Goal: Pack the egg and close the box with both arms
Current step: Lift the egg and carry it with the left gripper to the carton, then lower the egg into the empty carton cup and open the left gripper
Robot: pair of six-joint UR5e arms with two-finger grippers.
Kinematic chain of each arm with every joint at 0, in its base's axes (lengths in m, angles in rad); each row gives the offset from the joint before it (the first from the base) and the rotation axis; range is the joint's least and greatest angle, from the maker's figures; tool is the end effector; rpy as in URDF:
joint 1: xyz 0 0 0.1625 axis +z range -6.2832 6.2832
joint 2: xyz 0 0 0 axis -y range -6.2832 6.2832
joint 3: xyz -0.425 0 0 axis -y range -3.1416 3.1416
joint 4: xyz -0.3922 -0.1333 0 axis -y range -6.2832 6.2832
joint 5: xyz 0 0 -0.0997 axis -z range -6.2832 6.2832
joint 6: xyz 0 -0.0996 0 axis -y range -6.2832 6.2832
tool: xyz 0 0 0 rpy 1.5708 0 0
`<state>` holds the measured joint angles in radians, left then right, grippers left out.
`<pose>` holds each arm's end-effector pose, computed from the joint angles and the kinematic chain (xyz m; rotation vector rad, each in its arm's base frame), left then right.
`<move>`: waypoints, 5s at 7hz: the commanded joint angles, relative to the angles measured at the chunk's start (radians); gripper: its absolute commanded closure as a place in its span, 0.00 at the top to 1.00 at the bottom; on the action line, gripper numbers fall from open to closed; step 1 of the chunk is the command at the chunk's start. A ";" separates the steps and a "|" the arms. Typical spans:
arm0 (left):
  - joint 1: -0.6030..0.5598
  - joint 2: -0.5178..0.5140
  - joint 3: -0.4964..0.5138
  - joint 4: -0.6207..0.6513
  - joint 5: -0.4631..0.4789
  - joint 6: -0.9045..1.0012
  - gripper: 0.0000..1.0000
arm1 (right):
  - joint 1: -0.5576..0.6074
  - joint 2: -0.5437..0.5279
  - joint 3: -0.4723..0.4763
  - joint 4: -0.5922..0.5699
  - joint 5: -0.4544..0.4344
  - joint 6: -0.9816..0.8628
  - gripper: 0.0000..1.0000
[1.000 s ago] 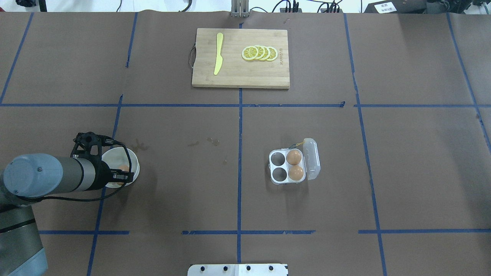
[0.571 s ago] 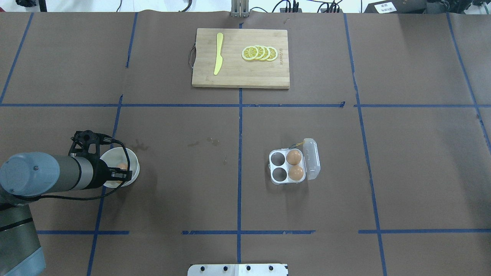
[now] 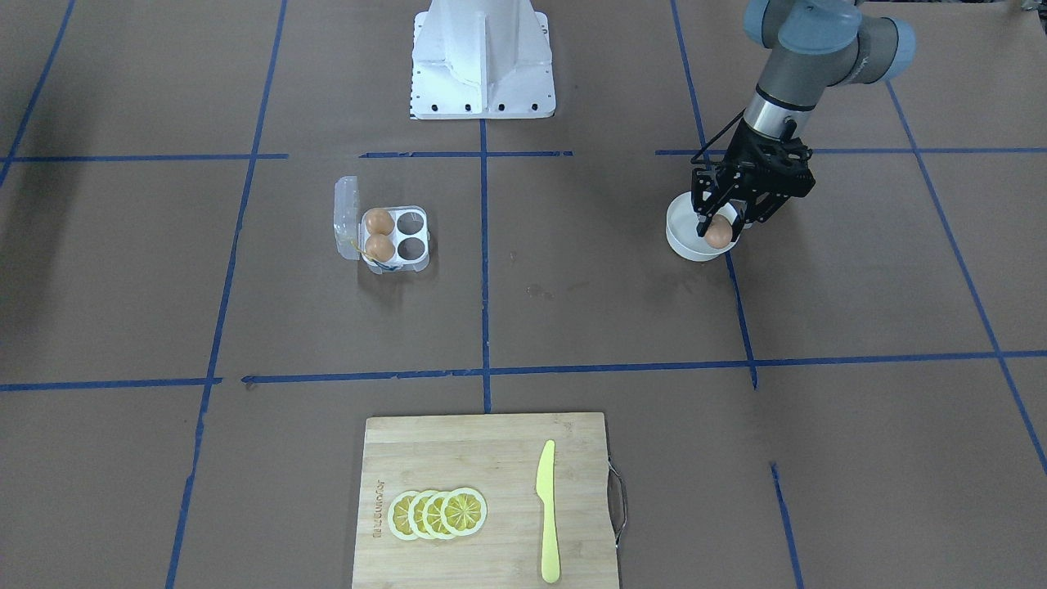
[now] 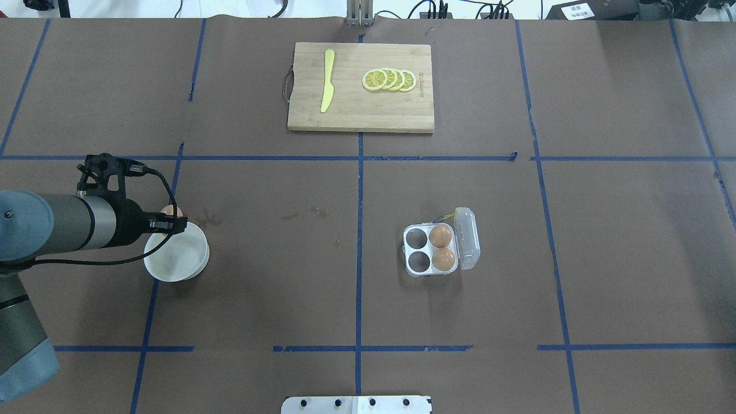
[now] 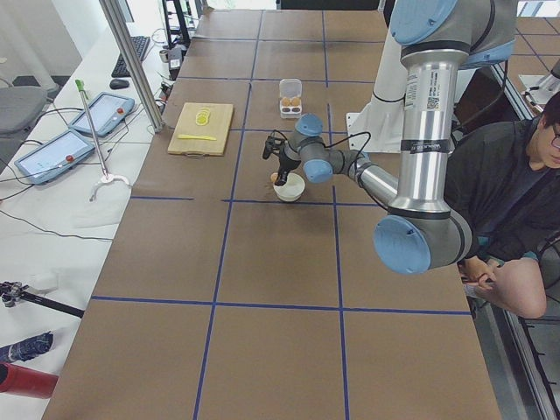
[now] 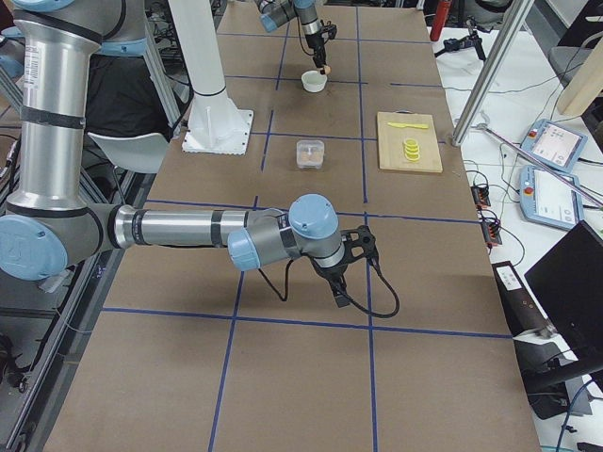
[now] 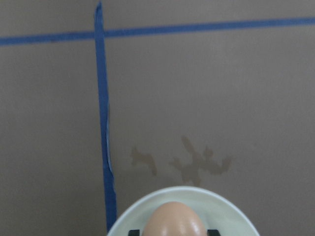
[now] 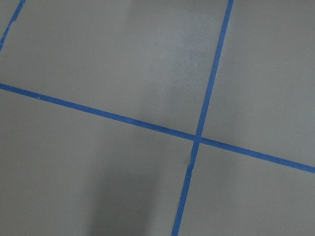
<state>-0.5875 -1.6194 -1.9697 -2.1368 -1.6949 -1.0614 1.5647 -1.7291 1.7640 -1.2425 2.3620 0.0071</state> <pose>0.3581 -0.3838 0.3849 0.4310 0.9226 -0.0083 0.0598 -0.4434 0.5985 0.3388 -0.7845 -0.1427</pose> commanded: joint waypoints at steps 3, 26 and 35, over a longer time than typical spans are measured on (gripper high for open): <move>0.012 -0.398 0.115 0.000 0.050 0.007 0.00 | 0.000 0.003 0.000 0.000 0.002 0.002 1.00; 0.411 -0.686 0.568 -0.430 0.526 0.296 0.00 | 0.002 -0.001 0.008 0.002 0.002 0.090 1.00; 0.411 -0.723 0.614 -0.430 0.526 0.343 0.64 | 0.002 0.000 0.005 0.002 0.002 0.088 1.00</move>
<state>-0.1769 -2.3413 -1.3557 -2.5664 -1.1689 -0.7239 1.5662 -1.7301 1.7688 -1.2410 2.3639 0.0954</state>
